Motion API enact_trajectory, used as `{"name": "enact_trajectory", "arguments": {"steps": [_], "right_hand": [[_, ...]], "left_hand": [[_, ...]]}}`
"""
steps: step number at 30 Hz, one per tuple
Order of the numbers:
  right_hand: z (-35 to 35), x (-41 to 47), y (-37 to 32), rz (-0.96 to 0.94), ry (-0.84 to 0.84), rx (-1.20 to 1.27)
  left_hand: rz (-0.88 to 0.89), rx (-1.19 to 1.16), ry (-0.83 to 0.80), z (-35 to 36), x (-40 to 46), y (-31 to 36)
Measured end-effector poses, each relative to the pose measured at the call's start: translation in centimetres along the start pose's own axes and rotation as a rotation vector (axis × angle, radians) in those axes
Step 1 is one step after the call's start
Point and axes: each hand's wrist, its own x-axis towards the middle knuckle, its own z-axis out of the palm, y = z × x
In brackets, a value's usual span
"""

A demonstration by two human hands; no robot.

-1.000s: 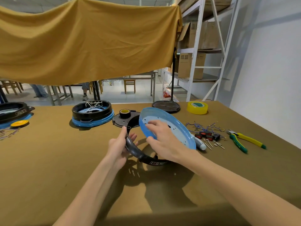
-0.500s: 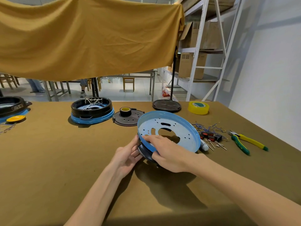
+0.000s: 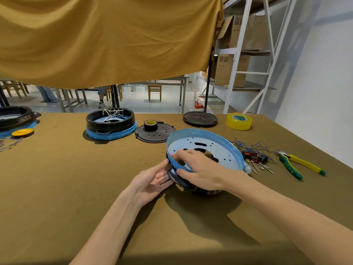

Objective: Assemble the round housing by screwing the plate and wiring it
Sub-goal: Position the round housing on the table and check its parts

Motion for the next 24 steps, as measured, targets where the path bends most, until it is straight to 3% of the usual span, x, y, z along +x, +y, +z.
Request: {"name": "enact_trajectory", "arguments": {"steps": [9,15,24], "right_hand": [[-2.3,0.8,0.2,0.052,0.031,0.207],[-0.8,0.4,0.0,0.007,-0.072,0.029],[-0.3,0.1,0.0,0.019,-0.107,0.006]], "left_hand": [[-0.011,-0.024,0.031,0.2,-0.3,-0.2],[-0.034,-0.039,0.020,0.3,-0.5,0.0],[-0.093,-0.018,0.010,0.1,-0.4,0.5]]}}
